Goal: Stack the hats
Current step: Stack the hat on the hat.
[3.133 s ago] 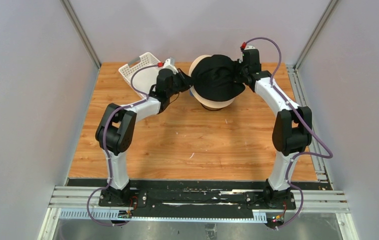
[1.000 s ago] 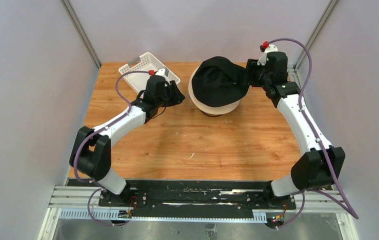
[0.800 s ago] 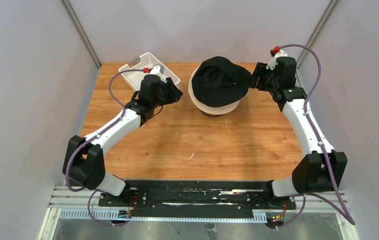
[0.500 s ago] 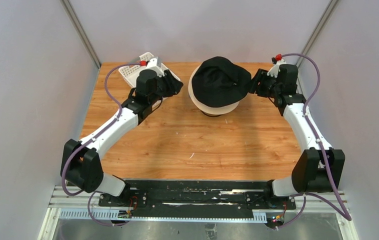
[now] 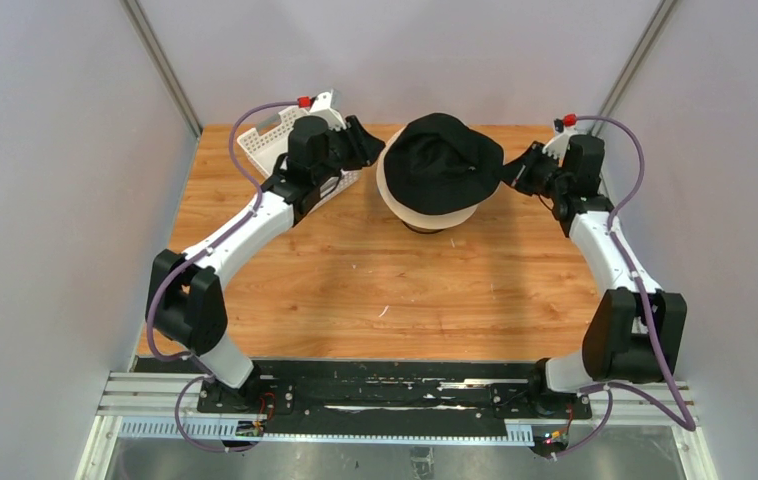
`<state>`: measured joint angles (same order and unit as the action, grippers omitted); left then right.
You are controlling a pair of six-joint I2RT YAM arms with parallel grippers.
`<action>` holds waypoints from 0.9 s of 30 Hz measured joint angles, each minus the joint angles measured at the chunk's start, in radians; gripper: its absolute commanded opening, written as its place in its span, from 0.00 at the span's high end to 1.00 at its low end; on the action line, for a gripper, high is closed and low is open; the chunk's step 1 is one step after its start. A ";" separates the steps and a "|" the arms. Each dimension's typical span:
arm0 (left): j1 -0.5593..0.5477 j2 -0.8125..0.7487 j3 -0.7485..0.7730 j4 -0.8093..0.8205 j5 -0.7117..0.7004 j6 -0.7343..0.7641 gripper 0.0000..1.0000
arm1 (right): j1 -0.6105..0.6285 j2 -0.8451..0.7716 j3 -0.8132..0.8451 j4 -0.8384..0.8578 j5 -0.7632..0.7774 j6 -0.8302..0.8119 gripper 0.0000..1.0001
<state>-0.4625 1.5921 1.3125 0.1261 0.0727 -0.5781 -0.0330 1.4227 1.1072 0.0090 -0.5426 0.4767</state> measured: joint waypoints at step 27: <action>-0.012 0.201 0.100 0.086 0.017 0.025 0.55 | -0.103 0.497 -0.201 1.127 -0.447 0.740 1.00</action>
<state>-0.4747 1.7931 1.4120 0.2119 0.0895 -0.5533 -0.1364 1.9198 0.9062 1.1362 -0.9897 1.2163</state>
